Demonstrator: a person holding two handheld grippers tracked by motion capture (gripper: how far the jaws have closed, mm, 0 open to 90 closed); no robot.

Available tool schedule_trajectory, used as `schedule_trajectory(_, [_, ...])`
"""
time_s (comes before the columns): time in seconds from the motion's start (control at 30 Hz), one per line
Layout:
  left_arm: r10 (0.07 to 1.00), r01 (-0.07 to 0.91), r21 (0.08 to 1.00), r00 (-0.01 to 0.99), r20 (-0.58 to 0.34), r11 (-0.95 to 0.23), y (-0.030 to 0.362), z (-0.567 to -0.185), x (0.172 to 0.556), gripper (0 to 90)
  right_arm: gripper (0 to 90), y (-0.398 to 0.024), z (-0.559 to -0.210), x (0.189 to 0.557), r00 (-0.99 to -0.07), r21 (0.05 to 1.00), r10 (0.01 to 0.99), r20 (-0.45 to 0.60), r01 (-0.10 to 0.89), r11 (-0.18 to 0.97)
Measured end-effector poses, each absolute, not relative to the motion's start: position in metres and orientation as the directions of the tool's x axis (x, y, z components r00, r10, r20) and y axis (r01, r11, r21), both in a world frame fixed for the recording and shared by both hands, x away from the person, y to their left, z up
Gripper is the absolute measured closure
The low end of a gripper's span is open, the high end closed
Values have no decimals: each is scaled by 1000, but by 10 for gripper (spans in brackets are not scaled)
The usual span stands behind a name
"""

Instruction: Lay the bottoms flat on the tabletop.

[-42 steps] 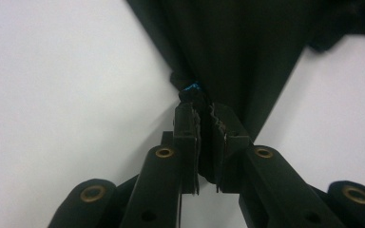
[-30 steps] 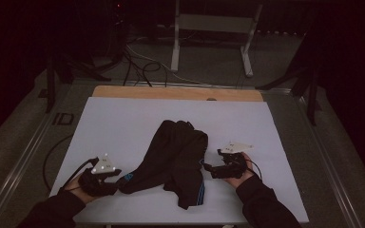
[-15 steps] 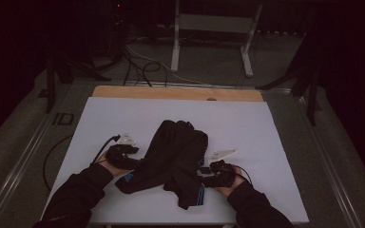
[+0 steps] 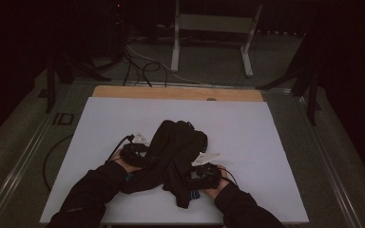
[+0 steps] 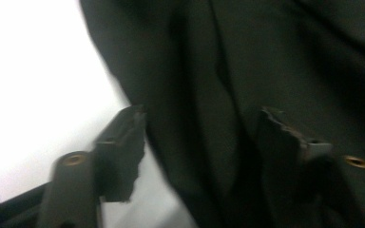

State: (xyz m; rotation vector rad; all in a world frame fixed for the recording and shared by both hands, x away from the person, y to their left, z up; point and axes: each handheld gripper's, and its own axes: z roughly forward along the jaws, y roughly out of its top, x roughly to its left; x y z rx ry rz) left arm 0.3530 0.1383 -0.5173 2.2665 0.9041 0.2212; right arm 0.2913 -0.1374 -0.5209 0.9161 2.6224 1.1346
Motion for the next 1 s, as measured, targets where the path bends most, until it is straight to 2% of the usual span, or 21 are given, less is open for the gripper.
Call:
schedule_trajectory(0.07, [672,538,653,738,-60,-533,137,-517,352,452,555,-136,-521,291,-801,704,591,100,477,527])
schedule_trajectory(0.1, [674,538,654,736,-57,-532,136,-517,351,514,648,-136,-521,290,-801,707,592,93,472,527])
schedule_trajectory(0.13, [668,537,657,741,-67,-529,136,-517,351,569,697,-136,-521,290,-806,706,584,98,470,529])
schedule_trajectory(0.2, [660,532,659,748,-71,-531,133,-516,349,763,850,-136,-519,289,-805,703,587,87,467,536])
schedule_trajectory(0.23, [662,529,658,747,-62,-536,132,-516,348,817,864,-136,-518,287,-803,695,591,70,464,549])
schedule_trajectory(0.47, [718,544,695,694,-56,-471,151,-504,343,842,876,-159,-511,288,-771,653,632,71,515,555])
schedule_trajectory(0.7, [737,529,716,675,-31,-455,173,-490,323,842,878,-198,-497,290,-701,665,712,42,551,504])
schedule_trajectory(0.87, [715,521,721,698,-50,-458,170,-482,301,841,880,-217,-476,289,-675,705,738,20,533,468])
schedule_trajectory(1.0, [683,496,713,730,-32,-496,161,-479,283,838,880,-219,-470,283,-678,697,735,-1,527,487])
